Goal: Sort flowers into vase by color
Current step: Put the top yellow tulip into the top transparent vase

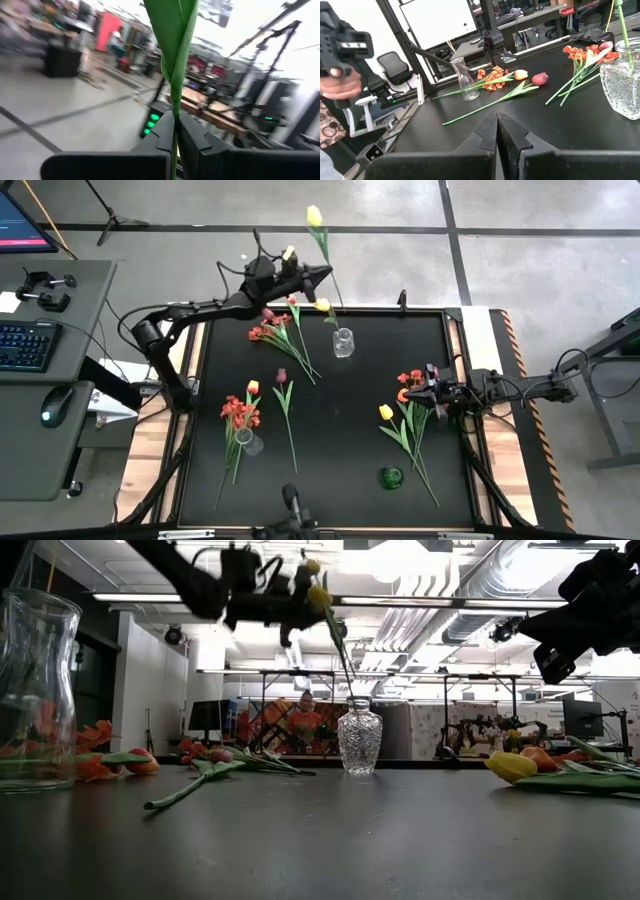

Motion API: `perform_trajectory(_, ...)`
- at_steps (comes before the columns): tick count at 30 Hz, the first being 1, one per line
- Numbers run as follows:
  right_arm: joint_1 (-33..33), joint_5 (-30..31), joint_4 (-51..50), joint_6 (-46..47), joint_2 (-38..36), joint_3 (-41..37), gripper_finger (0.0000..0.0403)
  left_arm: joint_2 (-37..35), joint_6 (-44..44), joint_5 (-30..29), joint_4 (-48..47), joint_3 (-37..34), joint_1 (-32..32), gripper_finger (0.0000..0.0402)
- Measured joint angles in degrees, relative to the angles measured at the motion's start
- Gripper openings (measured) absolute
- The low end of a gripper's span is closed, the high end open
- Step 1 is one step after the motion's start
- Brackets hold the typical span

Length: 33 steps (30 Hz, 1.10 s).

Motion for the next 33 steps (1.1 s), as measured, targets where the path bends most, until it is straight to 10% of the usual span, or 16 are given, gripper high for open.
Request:
perform_trajectory(5, 0.0, 0.0, 0.0, 0.0, 0.0, 0.0, 0.0000, 2.1, -1.6, 9.8, 4.1, -1.7, 1.7, 0.0000)
perform_trajectory(33, 0.0, 0.0, 0.0, 0.0, 0.0, 0.0, 0.0000, 3.4, 8.3, 22.1, 5.2, -0.4, 0.5, 0.0000)
